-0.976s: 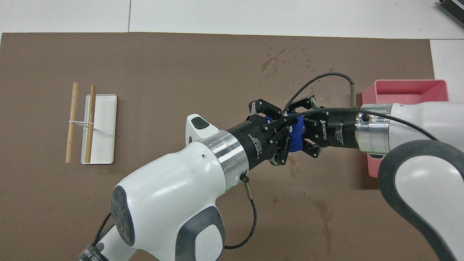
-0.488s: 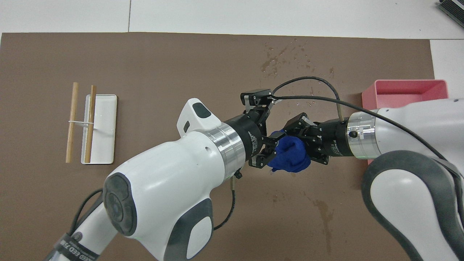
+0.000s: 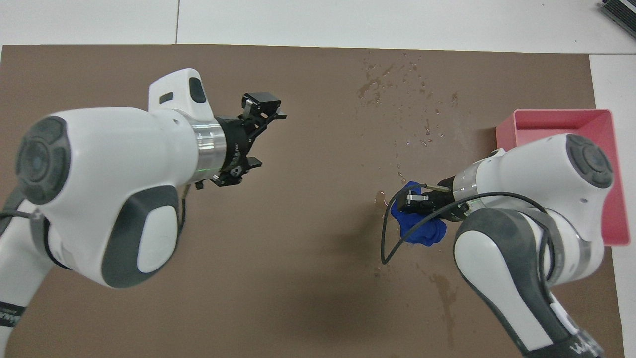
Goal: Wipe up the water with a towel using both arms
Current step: 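Lower the towel to the water with the right gripper while the left gripper withdraws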
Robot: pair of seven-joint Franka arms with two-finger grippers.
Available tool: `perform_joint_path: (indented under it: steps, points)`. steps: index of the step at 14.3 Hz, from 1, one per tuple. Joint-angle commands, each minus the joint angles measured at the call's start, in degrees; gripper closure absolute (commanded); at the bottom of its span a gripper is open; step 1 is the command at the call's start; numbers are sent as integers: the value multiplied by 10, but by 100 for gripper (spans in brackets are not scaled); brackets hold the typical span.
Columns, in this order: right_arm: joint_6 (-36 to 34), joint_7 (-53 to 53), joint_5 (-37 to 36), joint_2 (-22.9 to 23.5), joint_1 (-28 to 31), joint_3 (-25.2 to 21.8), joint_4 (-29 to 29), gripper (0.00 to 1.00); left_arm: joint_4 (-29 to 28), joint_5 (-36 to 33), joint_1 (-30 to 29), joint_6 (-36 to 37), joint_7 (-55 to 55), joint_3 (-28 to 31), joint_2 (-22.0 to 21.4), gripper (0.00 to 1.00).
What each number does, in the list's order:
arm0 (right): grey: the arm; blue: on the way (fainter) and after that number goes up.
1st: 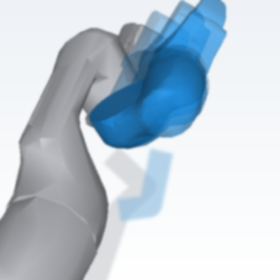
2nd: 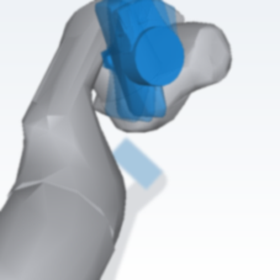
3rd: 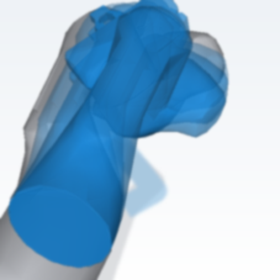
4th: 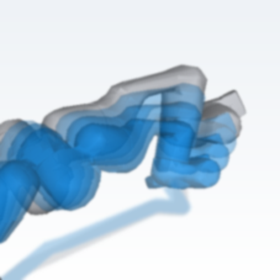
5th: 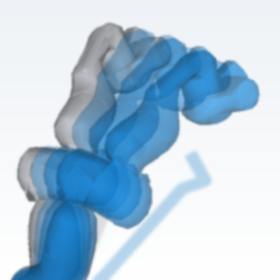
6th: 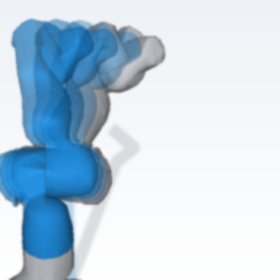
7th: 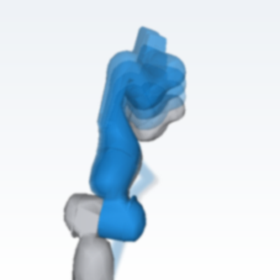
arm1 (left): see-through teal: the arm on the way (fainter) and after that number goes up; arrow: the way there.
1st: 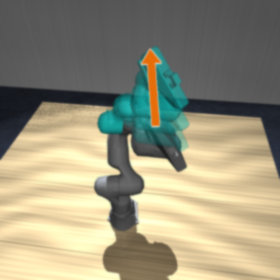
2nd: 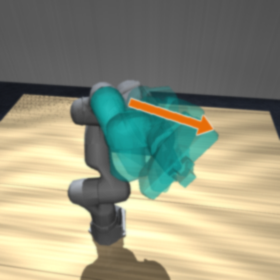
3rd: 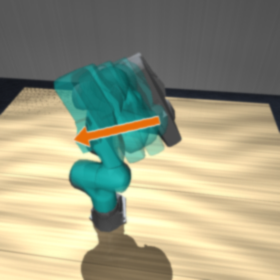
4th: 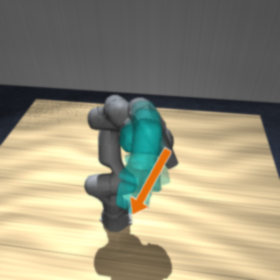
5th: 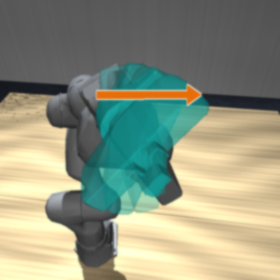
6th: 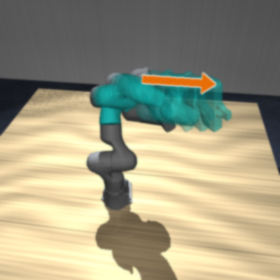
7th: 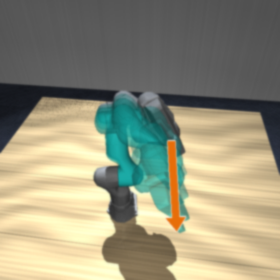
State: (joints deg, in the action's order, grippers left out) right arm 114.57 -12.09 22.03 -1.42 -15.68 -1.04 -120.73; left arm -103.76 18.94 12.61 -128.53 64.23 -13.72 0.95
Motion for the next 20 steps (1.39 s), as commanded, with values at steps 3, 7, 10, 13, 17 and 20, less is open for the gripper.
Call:
perform_joint_path:
  steps: [3,7,10,13,17,20]
  points:
    - [108,44,-37,23,-40,2,-80,100,16,-134,-91,142,-311,-1,-17,0]
    - [160,57,-37,48,-45,2,-110,100,63,-175,-152,250,-578,2,-12,0]
    - [209,81,-37,77,-42,2,-110,100,103,-180,-192,337,-667,5,-17,0]
    - [241,85,-37,100,-43,2,-103,100,128,-173,-216,389,-715,8,-19,0]
    - [299,90,-37,156,-43,2,-78,100,124,-172,-218,383,-716,5,-24,0]
    - [302,90,-37,193,-43,2,-29,100,115,-172,-218,378,-716,6,-30,0]
